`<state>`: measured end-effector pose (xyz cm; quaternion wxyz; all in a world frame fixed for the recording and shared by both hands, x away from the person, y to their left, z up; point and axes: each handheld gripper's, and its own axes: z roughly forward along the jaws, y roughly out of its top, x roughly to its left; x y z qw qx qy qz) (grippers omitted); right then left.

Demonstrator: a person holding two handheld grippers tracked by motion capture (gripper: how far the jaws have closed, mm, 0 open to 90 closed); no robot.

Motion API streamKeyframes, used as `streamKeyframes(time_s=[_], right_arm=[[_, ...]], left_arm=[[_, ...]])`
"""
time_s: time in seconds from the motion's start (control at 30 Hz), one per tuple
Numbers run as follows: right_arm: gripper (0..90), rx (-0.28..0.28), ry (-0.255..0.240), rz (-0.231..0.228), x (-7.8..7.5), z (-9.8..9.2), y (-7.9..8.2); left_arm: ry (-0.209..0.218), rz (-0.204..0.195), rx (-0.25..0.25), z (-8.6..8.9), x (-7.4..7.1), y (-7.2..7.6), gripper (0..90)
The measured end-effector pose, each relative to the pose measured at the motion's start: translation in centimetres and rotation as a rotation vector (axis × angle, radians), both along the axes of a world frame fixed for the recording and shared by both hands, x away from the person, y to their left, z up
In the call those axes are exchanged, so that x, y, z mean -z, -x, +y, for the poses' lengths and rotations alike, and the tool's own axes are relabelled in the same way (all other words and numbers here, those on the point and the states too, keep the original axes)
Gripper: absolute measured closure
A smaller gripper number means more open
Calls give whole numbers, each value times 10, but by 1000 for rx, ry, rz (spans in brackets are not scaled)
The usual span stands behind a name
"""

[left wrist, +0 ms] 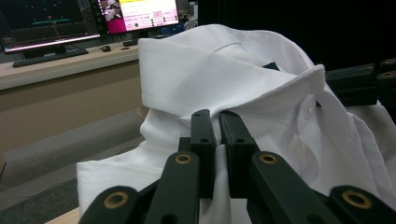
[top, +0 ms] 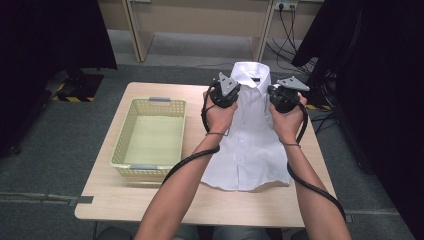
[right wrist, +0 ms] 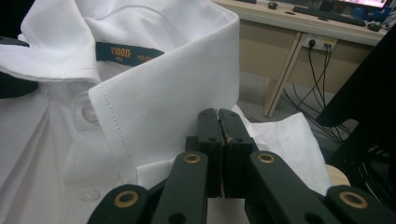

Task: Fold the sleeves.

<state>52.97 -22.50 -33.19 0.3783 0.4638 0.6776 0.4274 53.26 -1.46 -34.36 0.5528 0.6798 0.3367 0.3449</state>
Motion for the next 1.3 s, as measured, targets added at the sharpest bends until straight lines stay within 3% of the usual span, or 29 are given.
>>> streamKeyframes(time_s=[0.23, 0.43, 0.67, 0.93, 1.3], right_arm=[[885, -4, 2, -12, -2, 2, 1], [885, -9, -13, -20, 12, 3, 10], [885, -13, -10, -16, 32, 6, 20], [885, -13, -10, -30, 43, 7, 30], [885, -8, -11, -20, 60, 5, 41]], left_arm=[[-8, -11, -5, 1, -1, 2, 851], [-43, -18, 1, 2, 9, 12, 852], [-49, -4, -1, 4, 23, 19, 852], [-73, -16, -2, 4, 34, 28, 852], [-74, -9, 6, 2, 49, 37, 854]])
